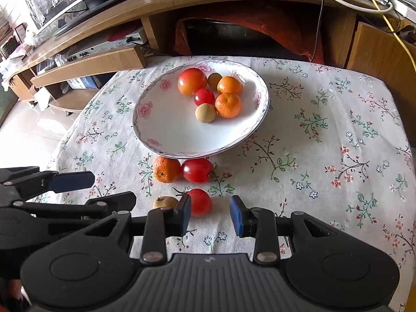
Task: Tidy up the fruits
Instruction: 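Reach the right gripper to a small red tomato and close on it, then grasp a small brown fruit with the left gripper while the right gripper holds the tomato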
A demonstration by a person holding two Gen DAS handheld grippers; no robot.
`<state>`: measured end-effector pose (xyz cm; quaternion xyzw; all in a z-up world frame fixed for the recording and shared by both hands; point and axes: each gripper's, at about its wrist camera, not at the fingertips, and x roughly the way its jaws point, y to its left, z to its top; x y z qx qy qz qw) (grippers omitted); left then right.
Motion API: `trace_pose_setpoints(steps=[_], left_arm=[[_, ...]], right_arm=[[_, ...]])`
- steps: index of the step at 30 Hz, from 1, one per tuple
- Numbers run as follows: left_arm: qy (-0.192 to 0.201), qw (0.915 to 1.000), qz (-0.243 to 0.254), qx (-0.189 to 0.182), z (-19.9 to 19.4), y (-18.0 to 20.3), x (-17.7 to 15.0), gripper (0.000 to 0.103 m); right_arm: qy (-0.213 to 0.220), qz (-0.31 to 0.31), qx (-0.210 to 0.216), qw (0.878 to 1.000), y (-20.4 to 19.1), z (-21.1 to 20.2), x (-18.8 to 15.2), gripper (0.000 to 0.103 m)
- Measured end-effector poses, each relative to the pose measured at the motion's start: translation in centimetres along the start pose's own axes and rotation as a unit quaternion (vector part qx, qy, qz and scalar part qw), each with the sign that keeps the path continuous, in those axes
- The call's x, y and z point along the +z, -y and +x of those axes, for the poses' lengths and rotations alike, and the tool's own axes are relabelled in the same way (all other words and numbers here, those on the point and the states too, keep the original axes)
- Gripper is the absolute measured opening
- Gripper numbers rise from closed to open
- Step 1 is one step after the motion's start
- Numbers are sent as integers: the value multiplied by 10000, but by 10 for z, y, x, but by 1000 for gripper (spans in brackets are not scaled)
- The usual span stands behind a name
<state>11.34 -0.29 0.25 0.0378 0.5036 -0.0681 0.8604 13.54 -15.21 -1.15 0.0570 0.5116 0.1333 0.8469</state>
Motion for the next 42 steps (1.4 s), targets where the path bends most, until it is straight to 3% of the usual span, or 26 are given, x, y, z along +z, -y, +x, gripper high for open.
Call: trace_pose_setpoints(steps=[5,20,32,34,37,42], left_arm=[[66,9999,-127,10,-5,-10,2,71],[-77,9997,-243,-22,4,-18,0,73],[-391,9962,-352,-694,23,3,-4,73],[-372,9964,-278,-715,27,9,-2,71],[-384,9973,-91,-623,34,21,-2,58],[-466,9969,22,-627,41,28,-6,49]], right_arm=[[14,98,206,9997,-1,0,3,25],[-247,-8,285,9993,-2,37,3,22],[-166,112,-33,9998,24,10,-9,21],[-213,140,-64,9997,28,8,-13,21],[-268,128,-132,9995,32,5,-18,21],[-311,203,-130,9992,38,5,-22,21]])
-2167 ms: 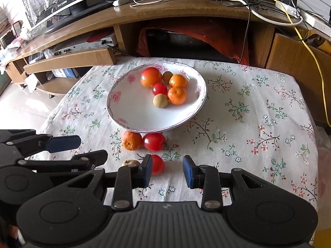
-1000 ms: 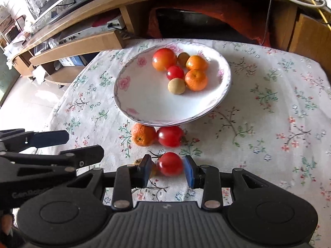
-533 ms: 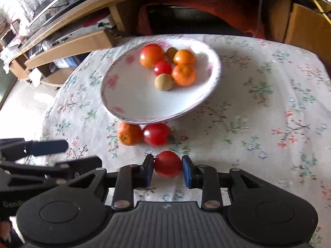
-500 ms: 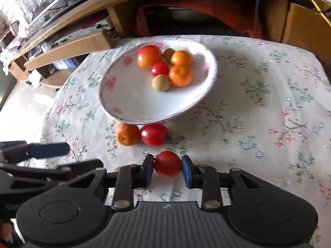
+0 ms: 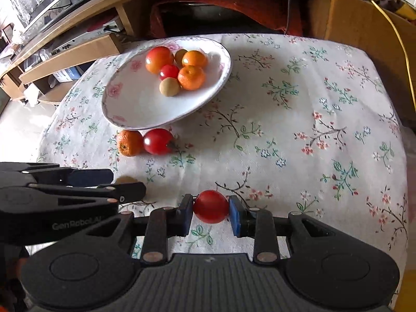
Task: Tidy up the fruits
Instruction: 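Grasp a small brown fruit with the left gripper while the right gripper holds the tomato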
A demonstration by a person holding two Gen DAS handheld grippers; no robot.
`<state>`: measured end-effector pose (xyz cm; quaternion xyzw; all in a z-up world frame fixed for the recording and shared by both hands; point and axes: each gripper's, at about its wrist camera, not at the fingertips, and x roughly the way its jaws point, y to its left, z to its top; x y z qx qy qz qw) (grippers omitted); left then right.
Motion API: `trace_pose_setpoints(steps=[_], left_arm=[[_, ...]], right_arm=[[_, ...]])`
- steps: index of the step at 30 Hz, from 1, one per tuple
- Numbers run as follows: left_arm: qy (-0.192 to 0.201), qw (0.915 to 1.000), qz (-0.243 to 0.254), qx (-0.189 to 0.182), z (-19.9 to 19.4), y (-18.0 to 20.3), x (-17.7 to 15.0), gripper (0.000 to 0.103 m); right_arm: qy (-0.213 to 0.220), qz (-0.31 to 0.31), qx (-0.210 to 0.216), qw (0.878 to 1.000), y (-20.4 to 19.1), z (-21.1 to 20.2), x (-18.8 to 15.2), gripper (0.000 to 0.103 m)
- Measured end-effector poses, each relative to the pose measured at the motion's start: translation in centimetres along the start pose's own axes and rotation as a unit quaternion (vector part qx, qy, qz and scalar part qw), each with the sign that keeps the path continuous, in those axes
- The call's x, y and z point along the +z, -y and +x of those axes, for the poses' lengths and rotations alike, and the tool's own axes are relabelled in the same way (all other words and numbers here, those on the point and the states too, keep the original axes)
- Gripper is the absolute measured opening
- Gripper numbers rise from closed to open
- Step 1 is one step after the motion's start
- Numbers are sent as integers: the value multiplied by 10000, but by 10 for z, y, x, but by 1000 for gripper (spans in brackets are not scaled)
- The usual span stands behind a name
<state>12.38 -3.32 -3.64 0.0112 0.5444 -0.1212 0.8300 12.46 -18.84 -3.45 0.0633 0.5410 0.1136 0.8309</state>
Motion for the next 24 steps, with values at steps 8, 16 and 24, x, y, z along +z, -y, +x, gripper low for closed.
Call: trace_pose_setpoints(steps=[8,16,24], left_arm=[[40,9999,131,35,-2,5,-4,37],[101,9999,122,60,-19,-3,-13,37],[36,9998,130,114,-11,-3,-11,52]], right_arm=[[36,-59,14,10000,-3,-6,-4,21],[51,-111,8,9999,-6,-20,-16,21],[-70,-176,-17,9998,-9,-16,-25,21]])
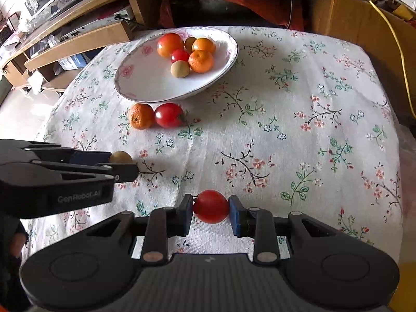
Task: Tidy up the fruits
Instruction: 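Grasp a small brown fruit with the left gripper while the right gripper holds the tomato, then lift the brown fruit with the left gripper while the right gripper holds the tomato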
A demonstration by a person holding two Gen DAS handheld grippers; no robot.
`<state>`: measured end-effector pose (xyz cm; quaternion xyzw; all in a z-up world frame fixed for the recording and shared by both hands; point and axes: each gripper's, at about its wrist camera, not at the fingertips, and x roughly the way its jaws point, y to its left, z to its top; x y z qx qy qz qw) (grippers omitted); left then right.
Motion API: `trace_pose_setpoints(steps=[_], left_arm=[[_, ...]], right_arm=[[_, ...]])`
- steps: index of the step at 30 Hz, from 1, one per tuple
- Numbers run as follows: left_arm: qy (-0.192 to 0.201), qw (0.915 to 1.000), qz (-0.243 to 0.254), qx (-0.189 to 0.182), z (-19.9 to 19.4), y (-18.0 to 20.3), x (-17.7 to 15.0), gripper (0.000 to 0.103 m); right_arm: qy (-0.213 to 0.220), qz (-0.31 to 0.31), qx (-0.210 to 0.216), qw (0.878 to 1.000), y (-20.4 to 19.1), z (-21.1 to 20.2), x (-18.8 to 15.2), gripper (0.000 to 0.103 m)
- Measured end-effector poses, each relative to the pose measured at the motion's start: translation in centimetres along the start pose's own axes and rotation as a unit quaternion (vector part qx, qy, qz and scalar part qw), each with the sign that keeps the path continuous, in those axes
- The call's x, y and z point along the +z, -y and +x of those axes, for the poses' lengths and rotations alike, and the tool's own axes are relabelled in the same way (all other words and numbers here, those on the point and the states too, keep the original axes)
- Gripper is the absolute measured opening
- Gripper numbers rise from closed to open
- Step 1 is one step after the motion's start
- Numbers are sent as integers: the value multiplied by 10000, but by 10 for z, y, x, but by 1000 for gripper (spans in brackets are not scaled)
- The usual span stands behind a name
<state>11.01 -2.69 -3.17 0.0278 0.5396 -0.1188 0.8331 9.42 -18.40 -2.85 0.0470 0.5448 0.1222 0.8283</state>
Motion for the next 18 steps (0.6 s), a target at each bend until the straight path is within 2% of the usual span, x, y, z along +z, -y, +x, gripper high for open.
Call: trace_pose_setpoints(steps=[3,5,9,14,18], left_arm=[[10,9999,-140,-81,4,-3,5,59],[6,9999,-110,-35,7,-2,6,59],[11,9999,84,86,8,3,3,51],[24,9998,7,174,6,-1,2,40],[22,9998,37,178,5,0,1,38]], right_arm=[[-20,46,37,10000,2,3,2,21],[-19,56,57,10000,2,6,4,21],[-6,81,85,9999,3,9,6,21],[26,68,71,9999,2,10,8,22],[30,102,93,9999,3,10,7,22]])
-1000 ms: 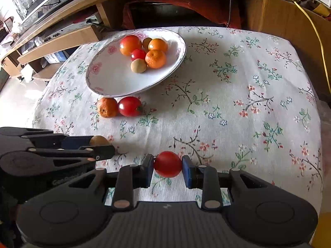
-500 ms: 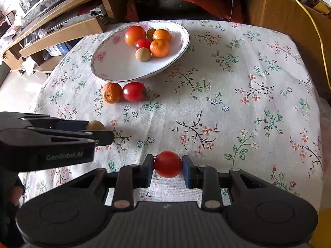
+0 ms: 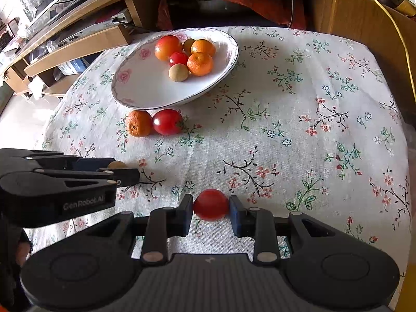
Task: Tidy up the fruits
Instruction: 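Lift the brown fruit with the left gripper while the right gripper holds the tomato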
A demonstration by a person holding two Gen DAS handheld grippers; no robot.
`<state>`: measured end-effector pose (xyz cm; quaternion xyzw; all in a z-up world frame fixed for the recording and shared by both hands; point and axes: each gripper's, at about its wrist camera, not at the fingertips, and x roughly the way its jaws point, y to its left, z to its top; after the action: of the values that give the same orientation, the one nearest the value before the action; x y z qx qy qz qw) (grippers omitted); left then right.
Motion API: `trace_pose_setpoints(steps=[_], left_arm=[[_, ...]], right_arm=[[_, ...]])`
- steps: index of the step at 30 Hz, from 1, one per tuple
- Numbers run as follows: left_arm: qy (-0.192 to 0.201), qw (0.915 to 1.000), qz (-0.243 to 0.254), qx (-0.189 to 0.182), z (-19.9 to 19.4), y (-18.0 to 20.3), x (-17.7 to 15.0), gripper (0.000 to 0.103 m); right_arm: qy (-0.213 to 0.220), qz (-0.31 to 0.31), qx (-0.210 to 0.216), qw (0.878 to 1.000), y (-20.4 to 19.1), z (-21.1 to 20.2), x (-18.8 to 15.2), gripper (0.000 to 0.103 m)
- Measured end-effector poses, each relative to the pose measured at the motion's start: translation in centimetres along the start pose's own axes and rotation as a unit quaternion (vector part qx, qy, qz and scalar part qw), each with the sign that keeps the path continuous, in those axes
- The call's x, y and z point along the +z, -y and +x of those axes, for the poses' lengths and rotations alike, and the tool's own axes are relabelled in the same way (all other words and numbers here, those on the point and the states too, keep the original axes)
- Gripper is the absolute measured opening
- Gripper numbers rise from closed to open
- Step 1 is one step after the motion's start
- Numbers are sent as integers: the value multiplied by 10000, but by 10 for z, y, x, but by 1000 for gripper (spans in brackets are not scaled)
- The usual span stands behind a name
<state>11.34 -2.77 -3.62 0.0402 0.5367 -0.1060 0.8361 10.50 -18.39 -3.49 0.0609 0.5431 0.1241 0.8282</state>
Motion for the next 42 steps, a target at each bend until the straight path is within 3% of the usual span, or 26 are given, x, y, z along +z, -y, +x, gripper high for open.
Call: trace_pose_setpoints(steps=[11,42], left_arm=[[51,10000,50,-62,-3,0,0,37],[515,9987,-57,0,-27,-6,23,37]], right_arm=[[-15,-132,-63,9999,-4,-1,1,21],[561,-167,46,9983,-22,-18,38,21]])
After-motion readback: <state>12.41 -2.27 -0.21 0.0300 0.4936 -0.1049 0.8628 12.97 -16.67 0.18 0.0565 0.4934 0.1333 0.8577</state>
